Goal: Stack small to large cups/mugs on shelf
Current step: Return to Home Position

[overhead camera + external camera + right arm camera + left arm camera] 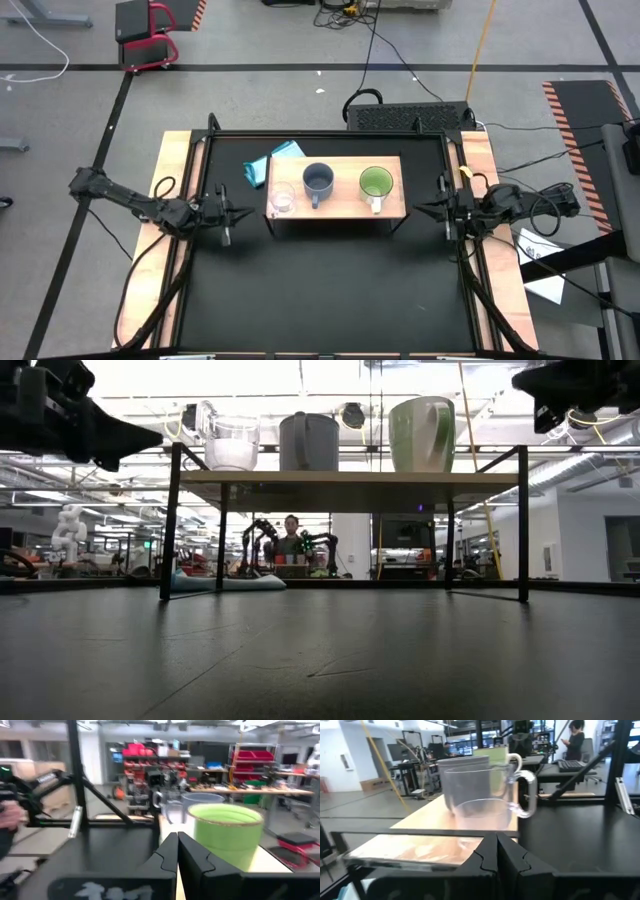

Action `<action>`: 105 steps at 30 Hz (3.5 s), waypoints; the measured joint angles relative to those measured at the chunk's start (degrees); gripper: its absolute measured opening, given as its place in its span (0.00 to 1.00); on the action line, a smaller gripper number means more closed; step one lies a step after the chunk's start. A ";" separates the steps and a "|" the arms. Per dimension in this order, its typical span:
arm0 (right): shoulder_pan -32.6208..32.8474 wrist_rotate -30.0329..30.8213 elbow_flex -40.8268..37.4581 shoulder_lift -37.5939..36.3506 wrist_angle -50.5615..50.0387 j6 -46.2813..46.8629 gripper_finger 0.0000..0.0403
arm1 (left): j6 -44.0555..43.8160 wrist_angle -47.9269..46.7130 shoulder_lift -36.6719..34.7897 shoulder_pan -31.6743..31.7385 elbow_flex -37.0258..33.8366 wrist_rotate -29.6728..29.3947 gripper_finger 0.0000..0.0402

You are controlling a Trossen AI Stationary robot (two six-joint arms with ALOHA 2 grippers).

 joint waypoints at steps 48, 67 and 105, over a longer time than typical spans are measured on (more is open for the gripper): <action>0.00 -11.44 -9.07 -5.33 -3.94 -2.06 0.00 | -1.17 -24.56 -16.78 1.03 1.58 4.48 0.00; 0.00 -12.74 -11.26 -5.33 -2.42 -3.29 0.00 | -1.04 -25.85 -16.77 0.87 1.88 5.44 0.00; 0.00 -17.17 -11.26 -5.31 -0.52 1.32 0.00 | 1.39 -28.87 -16.66 0.97 2.53 9.15 0.00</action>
